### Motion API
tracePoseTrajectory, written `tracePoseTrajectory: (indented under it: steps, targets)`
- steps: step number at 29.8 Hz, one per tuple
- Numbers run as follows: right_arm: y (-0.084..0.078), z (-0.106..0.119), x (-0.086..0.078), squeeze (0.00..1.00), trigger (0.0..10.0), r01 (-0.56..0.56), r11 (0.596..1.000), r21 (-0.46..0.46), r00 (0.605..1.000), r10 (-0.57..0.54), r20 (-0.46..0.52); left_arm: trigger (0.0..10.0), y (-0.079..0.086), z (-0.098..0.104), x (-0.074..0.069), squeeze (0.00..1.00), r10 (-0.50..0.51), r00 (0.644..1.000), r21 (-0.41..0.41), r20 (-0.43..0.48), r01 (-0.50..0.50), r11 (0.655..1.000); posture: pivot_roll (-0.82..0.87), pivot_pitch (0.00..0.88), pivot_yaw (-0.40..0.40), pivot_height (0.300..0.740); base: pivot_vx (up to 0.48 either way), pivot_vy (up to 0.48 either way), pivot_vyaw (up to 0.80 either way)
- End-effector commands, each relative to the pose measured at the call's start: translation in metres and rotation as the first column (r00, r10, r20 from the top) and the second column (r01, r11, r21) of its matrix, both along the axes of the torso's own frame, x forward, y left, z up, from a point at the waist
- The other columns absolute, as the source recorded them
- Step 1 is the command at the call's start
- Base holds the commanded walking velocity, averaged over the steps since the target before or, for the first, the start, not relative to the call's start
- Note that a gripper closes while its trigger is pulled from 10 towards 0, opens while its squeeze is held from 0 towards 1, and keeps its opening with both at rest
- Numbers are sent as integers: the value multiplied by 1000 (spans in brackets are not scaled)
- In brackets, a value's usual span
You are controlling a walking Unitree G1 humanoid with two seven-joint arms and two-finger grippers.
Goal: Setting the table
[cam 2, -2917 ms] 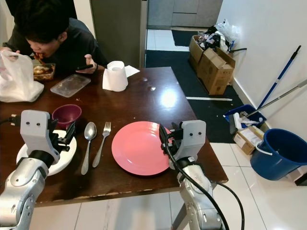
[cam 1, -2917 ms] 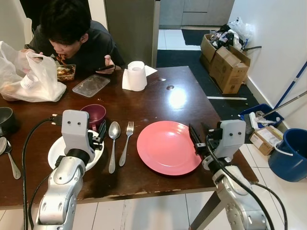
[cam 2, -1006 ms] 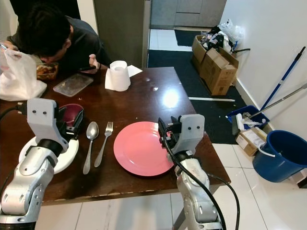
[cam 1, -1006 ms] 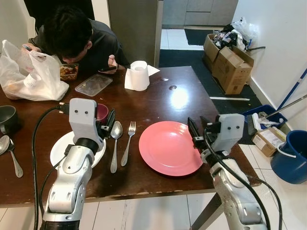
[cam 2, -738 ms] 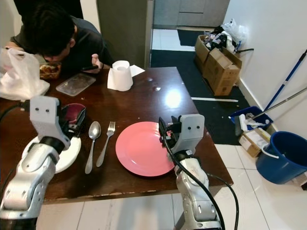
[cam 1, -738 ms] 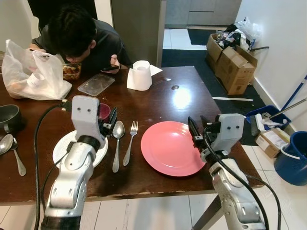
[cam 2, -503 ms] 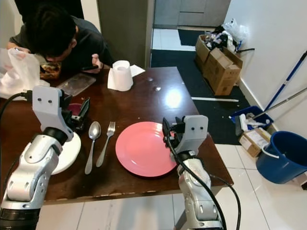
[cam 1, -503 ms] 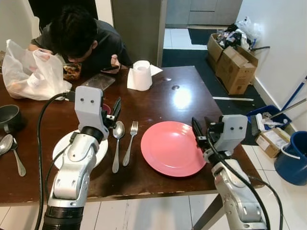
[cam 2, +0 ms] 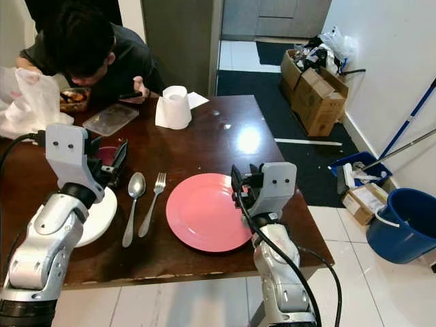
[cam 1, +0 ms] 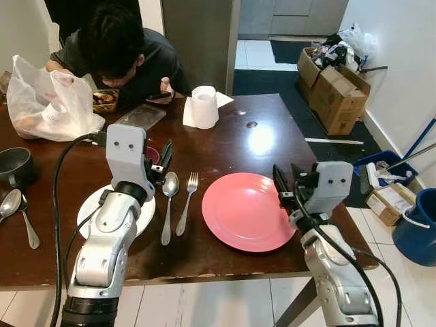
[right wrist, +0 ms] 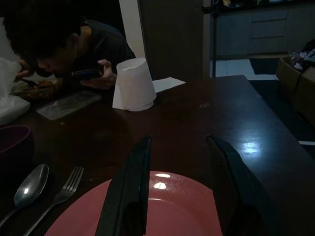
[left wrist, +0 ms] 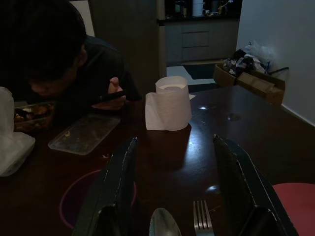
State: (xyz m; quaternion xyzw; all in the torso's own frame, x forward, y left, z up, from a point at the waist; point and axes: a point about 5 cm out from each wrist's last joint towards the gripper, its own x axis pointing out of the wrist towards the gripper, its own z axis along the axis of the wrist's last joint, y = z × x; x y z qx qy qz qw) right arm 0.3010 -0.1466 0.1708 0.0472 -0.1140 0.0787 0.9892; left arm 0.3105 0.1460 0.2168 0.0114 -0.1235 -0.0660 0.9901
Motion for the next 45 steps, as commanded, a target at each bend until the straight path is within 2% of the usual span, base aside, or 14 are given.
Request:
tracePoseTrajectory:
  steps: [1, 11, 45]
  targets:
    - [1, -2, -1, 0, 10000, 1, 1000, -1, 1000, -1, -5, 10000, 1, -6, 1, 0, 7, 1000, -2, -24, -7, 1000, 36, 0, 93, 740, 0, 0, 0]
    - [1, 1, -1, 0, 10000, -3, 1000, -7, 1000, 4, 2, 10000, -3, -5, 2, 0, 5, 1000, -17, -21, -5, 1000, 28, 0, 83, 740, 0, 0, 0]
    - [2, 0, 0, 0, 10000, -11, 1000, -10, 1000, 11, -1, 10000, -2, -8, 1, 0, 17, 1000, -21, -24, -18, 1000, 37, 0, 73, 740, 0, 0, 0]
